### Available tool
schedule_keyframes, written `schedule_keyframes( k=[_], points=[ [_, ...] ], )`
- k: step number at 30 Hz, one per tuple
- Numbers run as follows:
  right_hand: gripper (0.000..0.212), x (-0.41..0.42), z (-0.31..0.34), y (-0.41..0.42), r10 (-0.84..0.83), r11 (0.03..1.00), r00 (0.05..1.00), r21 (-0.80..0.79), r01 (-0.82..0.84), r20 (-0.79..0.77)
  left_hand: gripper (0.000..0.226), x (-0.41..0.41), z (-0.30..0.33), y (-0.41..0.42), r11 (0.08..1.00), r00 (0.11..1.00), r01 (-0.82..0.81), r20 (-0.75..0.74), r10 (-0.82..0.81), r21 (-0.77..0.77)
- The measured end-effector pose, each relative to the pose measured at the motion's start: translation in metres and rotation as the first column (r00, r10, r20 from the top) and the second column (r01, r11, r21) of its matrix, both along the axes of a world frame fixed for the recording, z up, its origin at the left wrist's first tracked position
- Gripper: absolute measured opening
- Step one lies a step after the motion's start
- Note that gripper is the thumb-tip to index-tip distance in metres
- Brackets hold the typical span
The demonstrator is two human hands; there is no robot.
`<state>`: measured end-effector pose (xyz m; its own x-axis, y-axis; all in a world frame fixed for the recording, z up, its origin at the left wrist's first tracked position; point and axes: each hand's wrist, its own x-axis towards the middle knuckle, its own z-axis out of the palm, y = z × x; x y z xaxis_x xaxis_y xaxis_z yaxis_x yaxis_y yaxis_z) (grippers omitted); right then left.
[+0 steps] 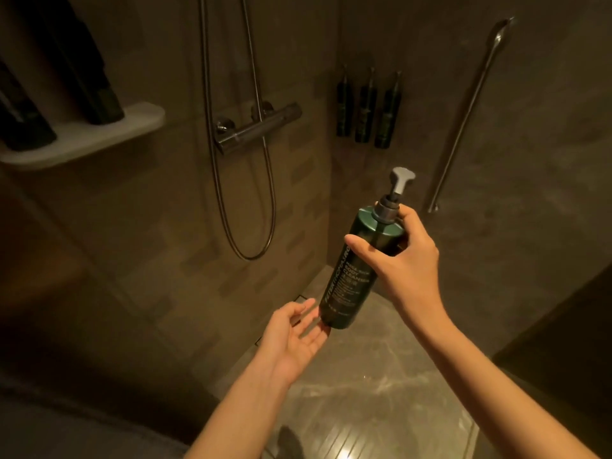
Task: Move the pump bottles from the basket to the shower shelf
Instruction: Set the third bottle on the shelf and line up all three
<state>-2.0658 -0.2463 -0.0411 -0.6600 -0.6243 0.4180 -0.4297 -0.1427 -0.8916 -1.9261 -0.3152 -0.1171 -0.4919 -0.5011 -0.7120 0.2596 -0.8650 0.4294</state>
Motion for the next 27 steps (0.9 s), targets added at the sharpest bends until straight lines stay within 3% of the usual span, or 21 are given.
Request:
schedule_keyframes(
  k=[9, 15, 22, 25, 27],
  points=[
    [0.051, -0.057, 0.017, -0.133, 0.241, 0.971, 0.971, -0.013, -0.241, 0.006, 0.027, -0.042, 0.014, -0.096, 0.962, 0.963, -0.269, -0.013, 0.269, -0.047],
    [0.050, -0.056, 0.060, -0.254, 0.423, 0.901, 0.899, -0.052, -0.430, -0.111, 0.022, -0.047, 0.043, -0.190, 0.873, 0.880, -0.470, -0.144, 0.452, -0.133],
    [0.053, -0.032, 0.130, -0.369, 0.655, 0.726, 0.747, -0.179, -0.664, -0.116, 0.025, -0.034, 0.103, -0.257, 0.645, 0.725, -0.688, -0.296, 0.622, -0.332],
    [0.050, -0.024, 0.157, -0.405, 0.743, 0.618, 0.658, -0.253, -0.744, -0.119, 0.038, -0.025, 0.127, -0.267, 0.510, 0.646, -0.754, -0.327, 0.690, -0.414],
    [0.049, -0.019, 0.173, -0.428, 0.805, 0.533, 0.580, -0.279, -0.799, -0.123, 0.036, -0.022, 0.140, -0.273, 0.411, 0.589, -0.783, -0.345, 0.731, -0.467]
  ],
)
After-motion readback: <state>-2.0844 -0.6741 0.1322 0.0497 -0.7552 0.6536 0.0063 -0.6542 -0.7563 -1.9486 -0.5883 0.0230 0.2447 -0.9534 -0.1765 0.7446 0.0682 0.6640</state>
